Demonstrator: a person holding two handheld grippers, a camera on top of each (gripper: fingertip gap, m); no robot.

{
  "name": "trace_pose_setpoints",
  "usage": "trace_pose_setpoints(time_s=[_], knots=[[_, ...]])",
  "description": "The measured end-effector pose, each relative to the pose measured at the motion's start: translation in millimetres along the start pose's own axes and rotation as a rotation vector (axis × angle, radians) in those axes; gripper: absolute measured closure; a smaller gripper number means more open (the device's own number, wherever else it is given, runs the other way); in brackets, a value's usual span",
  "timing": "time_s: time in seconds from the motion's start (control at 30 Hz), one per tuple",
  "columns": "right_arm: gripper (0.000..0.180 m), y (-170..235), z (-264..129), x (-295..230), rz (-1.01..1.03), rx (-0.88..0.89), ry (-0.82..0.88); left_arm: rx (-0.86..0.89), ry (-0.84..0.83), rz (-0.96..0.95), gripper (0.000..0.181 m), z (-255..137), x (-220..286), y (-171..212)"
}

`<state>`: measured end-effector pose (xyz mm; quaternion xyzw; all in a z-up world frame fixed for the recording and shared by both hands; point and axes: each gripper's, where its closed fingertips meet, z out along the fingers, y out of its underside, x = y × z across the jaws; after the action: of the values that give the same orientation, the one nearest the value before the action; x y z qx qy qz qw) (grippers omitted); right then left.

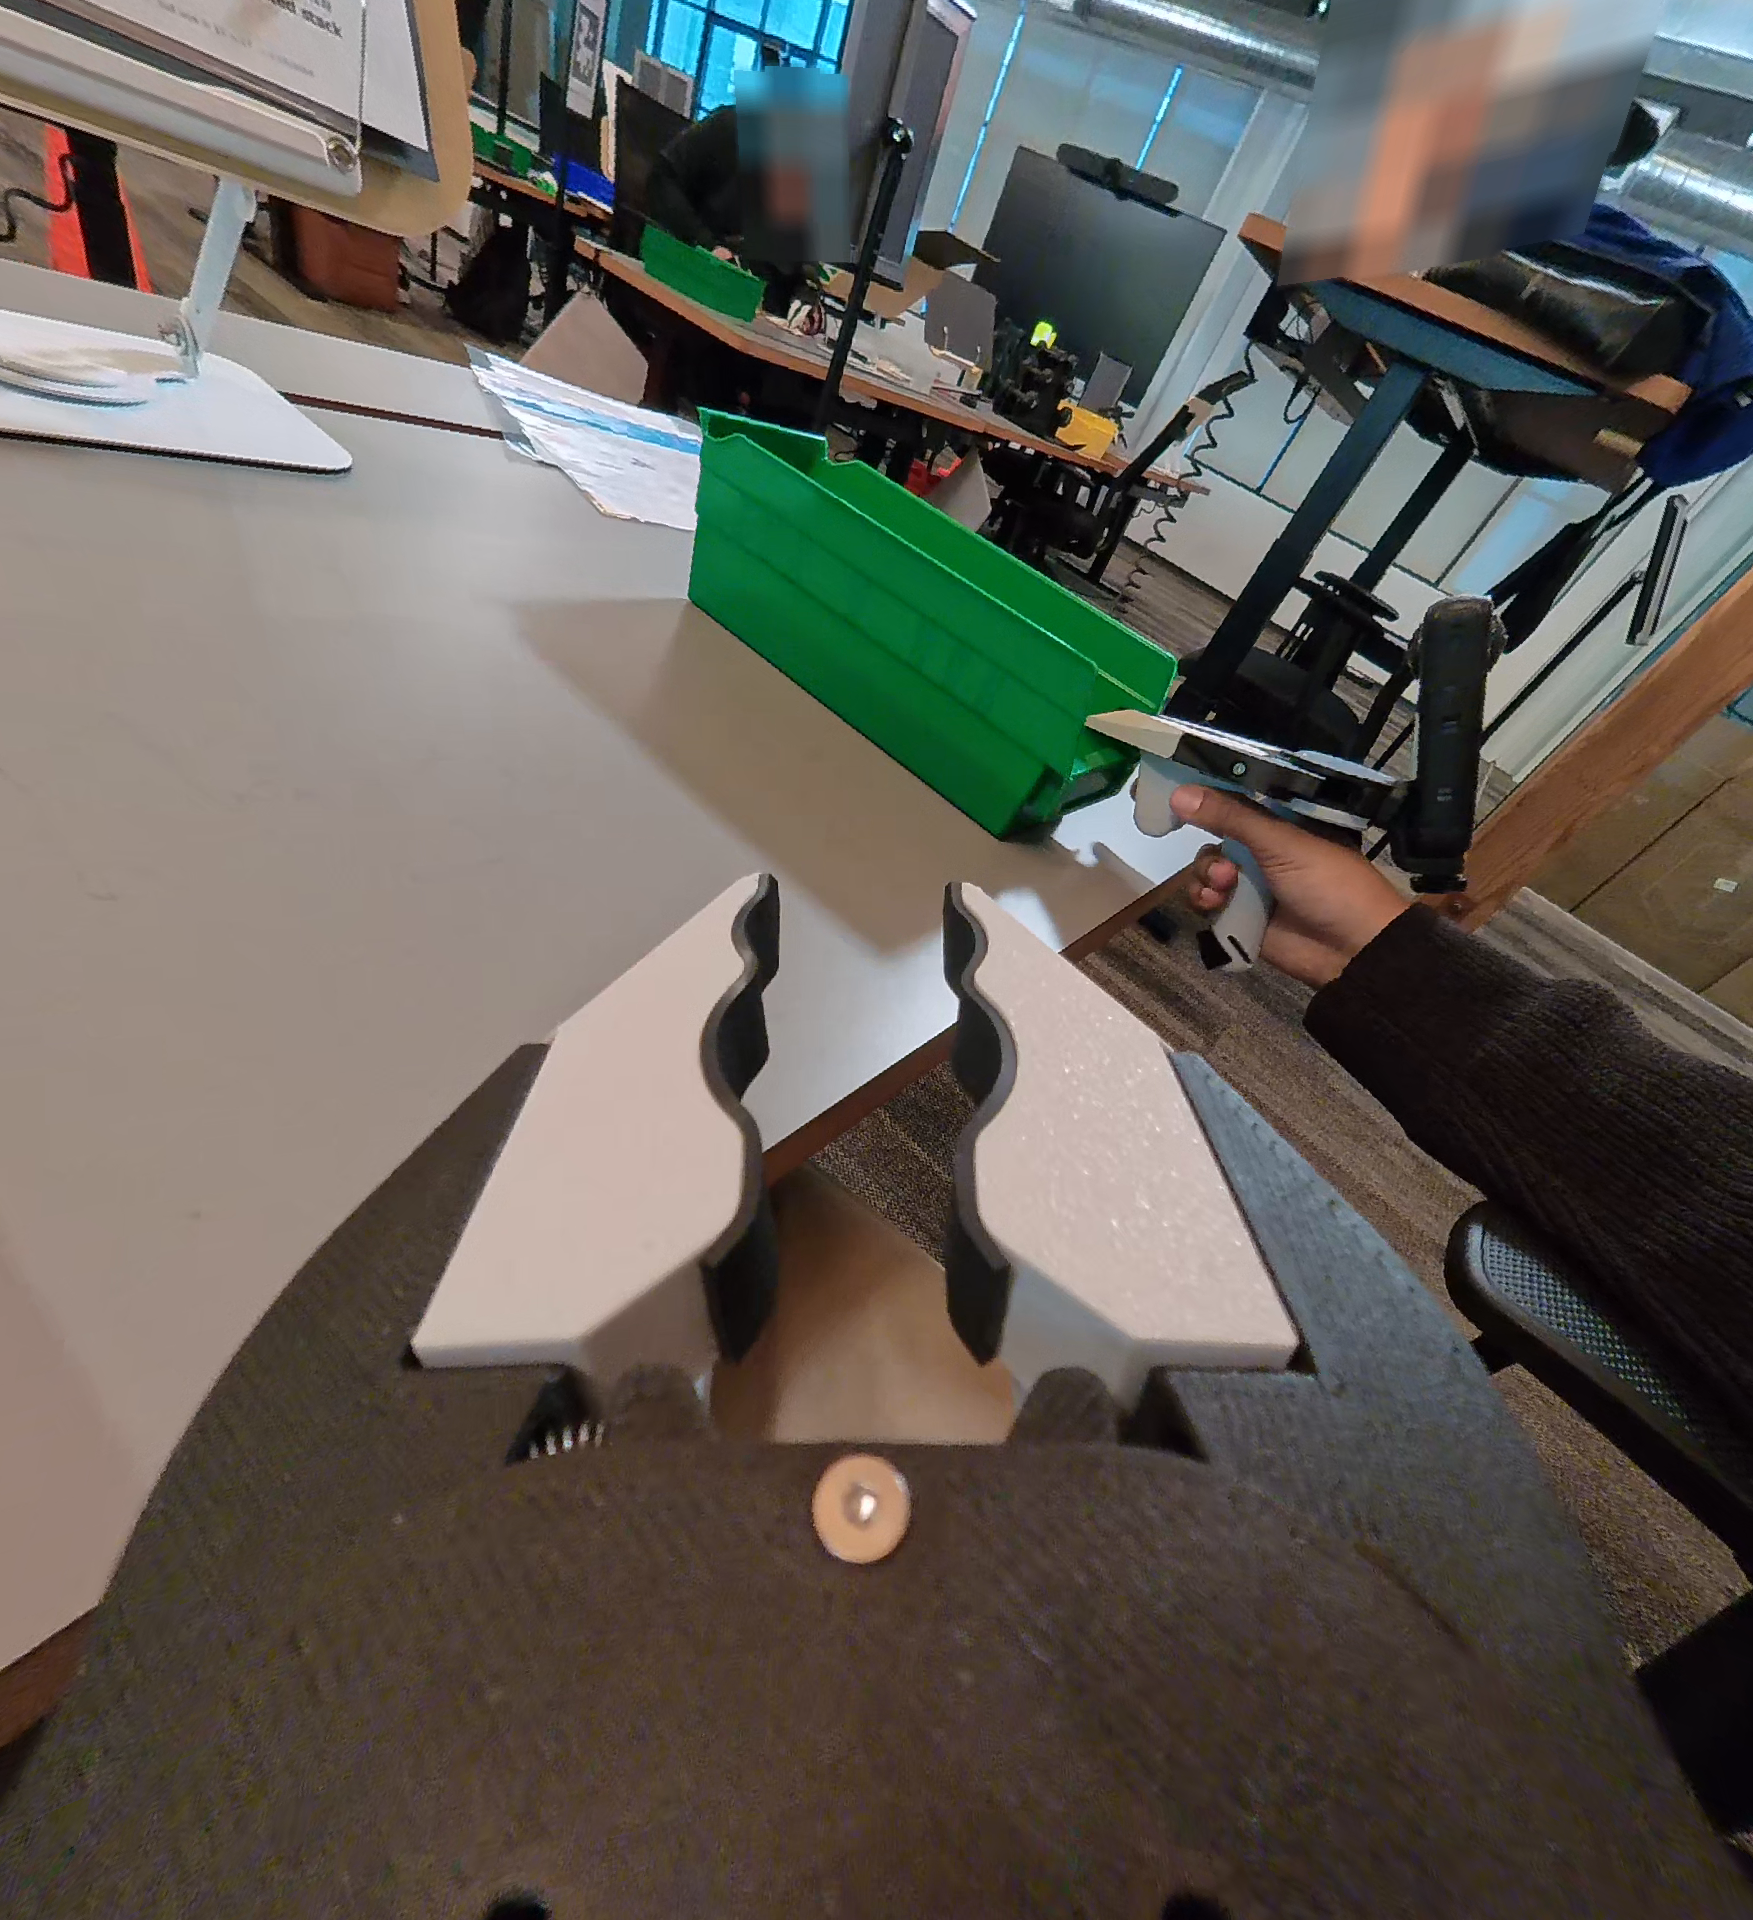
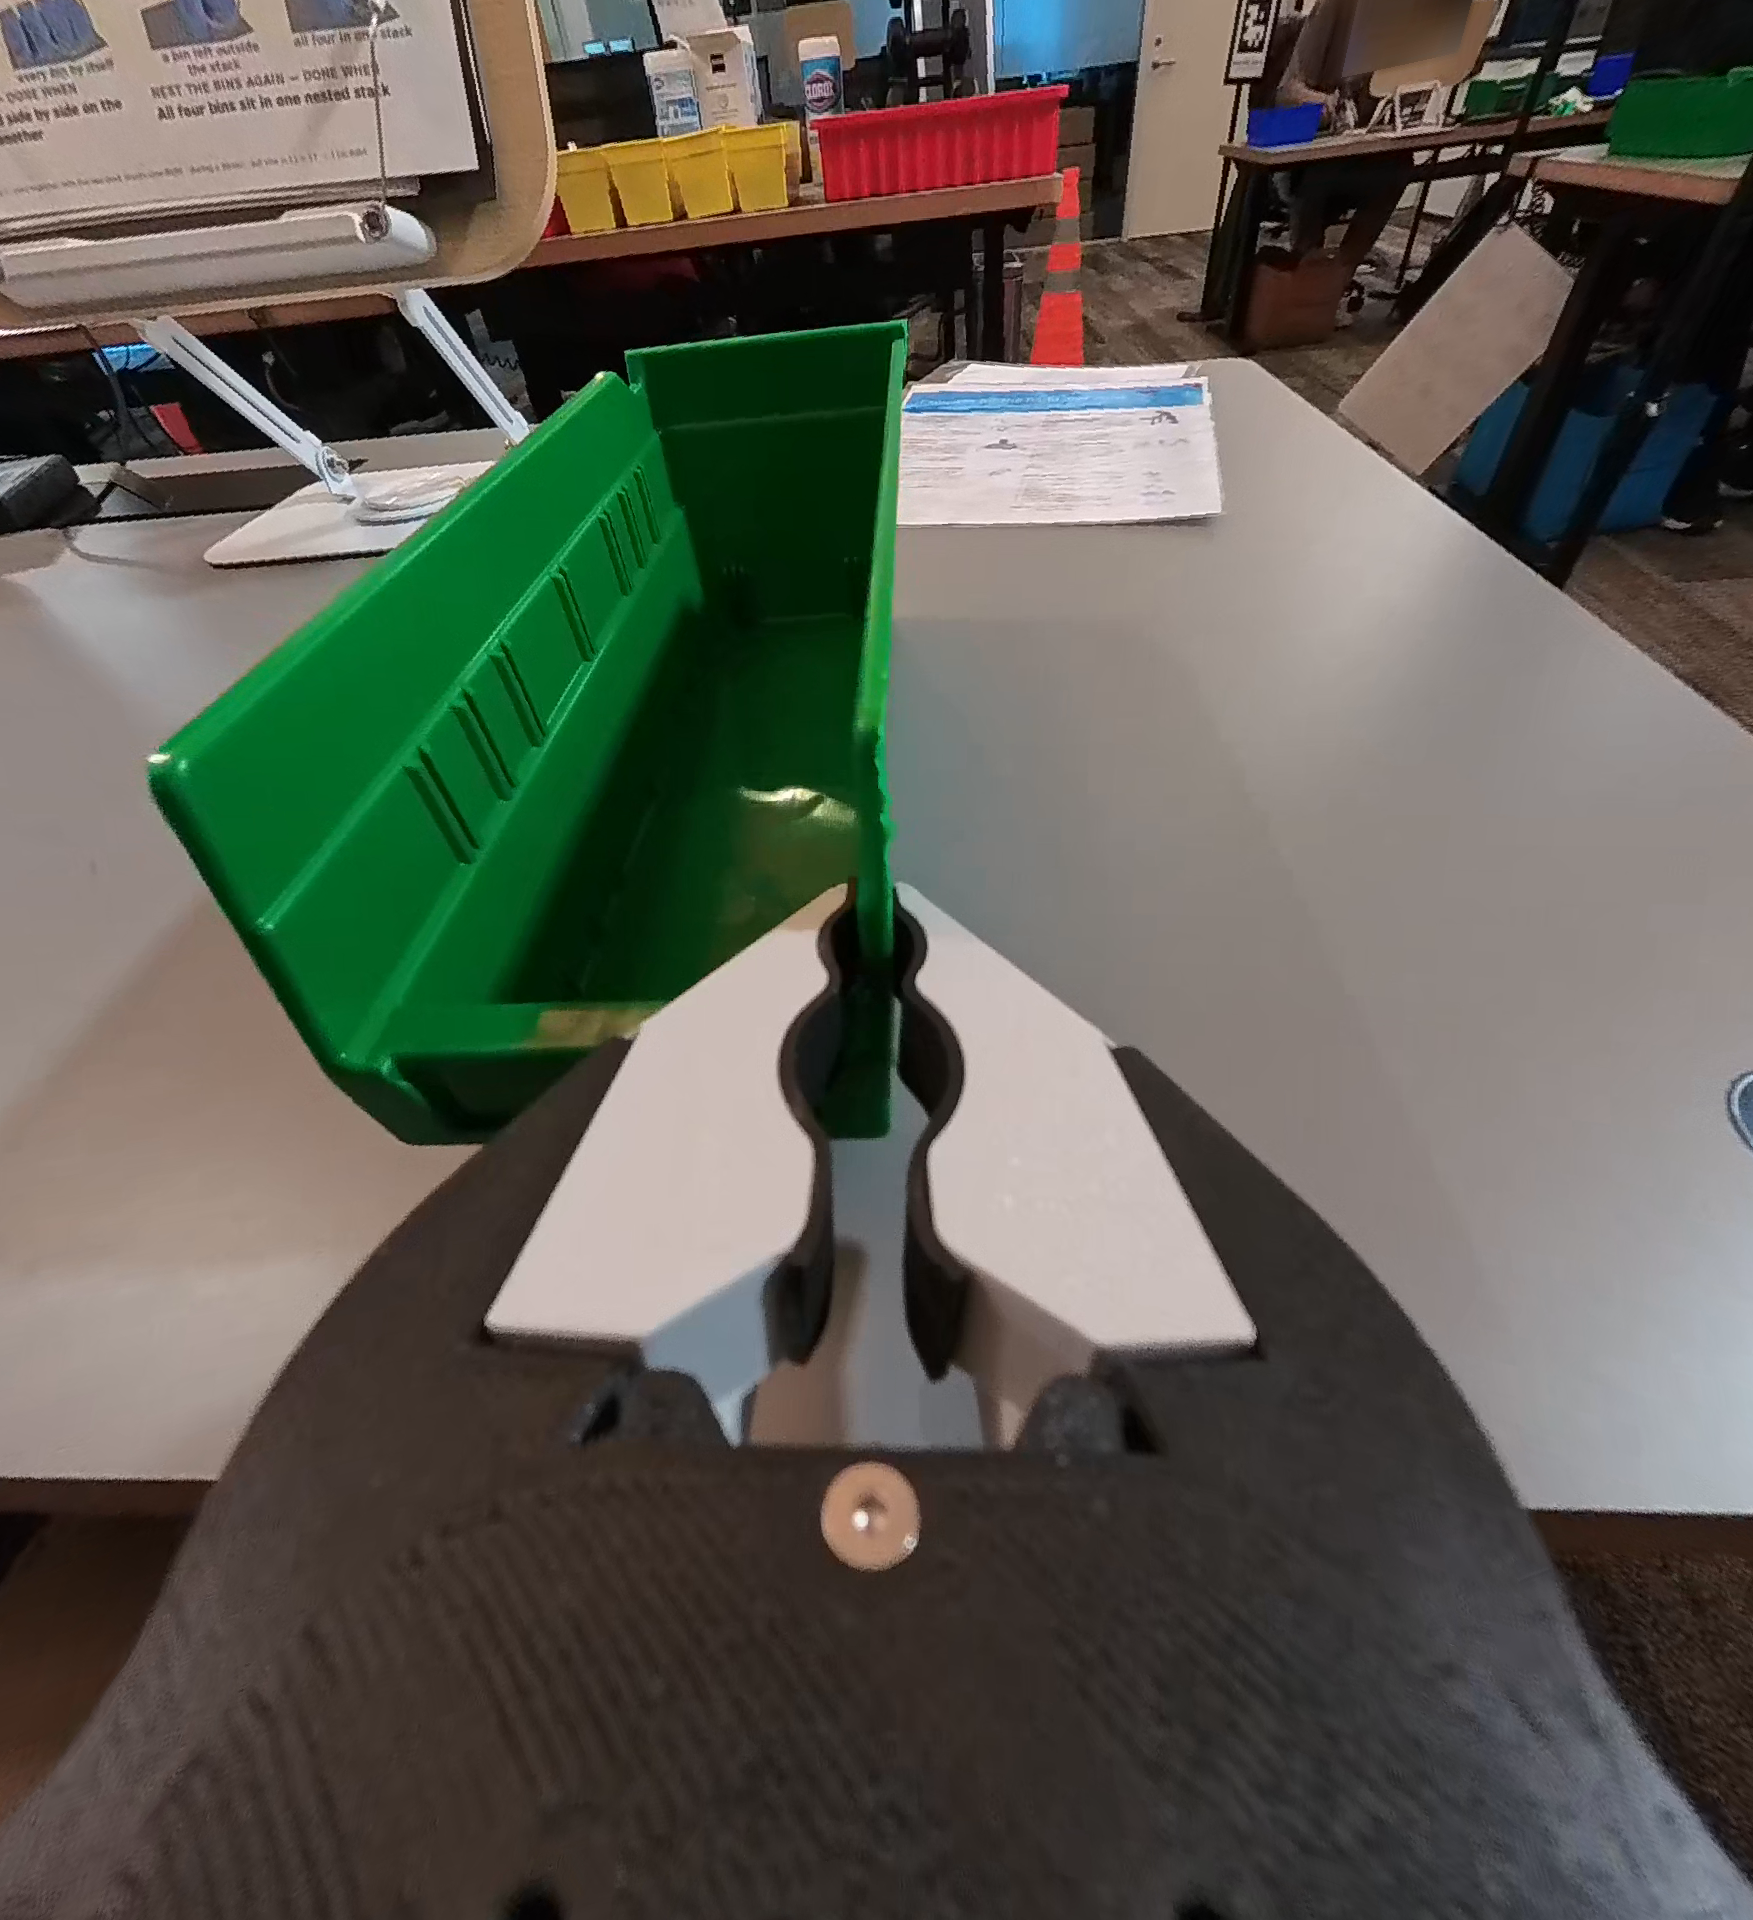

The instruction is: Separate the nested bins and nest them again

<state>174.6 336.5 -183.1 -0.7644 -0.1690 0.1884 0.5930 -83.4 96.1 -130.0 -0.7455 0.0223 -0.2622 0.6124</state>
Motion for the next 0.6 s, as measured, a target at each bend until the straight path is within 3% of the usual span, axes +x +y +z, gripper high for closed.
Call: trace_pose_setpoints(time_s=[0.33, 0.5, 0.6], knots=[[0.178, 0.1, -1.0, 0.5, 0.011, 0.004, -0.006, -0.002, -0.001, -0.002, 0.151, 0.3, -0.8, 0.8], [0.151, -18.4, -8.5, 3.1, -0.044, 0.061, 0.023, -0.004, -0.005, -0.003, 0.151, 0.7, -2.4, 1.5], [0.149, -51.6, -23.1, 1.2, -0.092, 0.159, 0.071, -0.004, -0.012, 0.0, 0.151, 0.8, -4.6, 1.7]])
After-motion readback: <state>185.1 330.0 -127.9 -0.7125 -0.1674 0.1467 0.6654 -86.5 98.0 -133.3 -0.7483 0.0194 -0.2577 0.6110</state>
